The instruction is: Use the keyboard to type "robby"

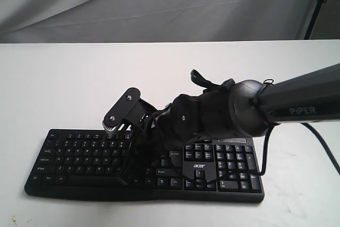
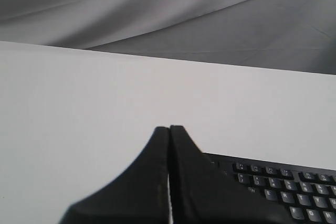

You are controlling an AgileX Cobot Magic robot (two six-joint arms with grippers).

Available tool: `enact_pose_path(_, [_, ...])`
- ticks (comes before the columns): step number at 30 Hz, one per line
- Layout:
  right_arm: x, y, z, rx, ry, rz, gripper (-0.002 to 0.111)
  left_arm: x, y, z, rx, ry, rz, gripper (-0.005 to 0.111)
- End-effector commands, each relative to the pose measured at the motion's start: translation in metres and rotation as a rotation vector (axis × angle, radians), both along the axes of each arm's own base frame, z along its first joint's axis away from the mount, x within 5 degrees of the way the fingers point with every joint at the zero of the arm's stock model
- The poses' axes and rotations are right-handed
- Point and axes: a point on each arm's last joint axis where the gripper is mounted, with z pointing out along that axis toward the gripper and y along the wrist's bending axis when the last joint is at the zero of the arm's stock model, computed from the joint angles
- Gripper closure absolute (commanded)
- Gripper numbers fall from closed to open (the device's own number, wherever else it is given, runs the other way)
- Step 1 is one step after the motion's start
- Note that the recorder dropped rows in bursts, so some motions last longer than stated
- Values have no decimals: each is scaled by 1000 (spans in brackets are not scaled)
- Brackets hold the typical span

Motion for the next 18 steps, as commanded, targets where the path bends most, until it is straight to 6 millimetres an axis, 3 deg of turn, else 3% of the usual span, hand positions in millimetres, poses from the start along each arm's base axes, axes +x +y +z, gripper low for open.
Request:
enact_pose_path(1, [-1, -1, -1, -3, -8, 4, 108, 0, 0, -1, -13, -2, -4, 107])
enact_pose_path(18, [0, 0, -9, -19, 9, 6, 108, 0, 0, -1, -13, -2, -4, 107])
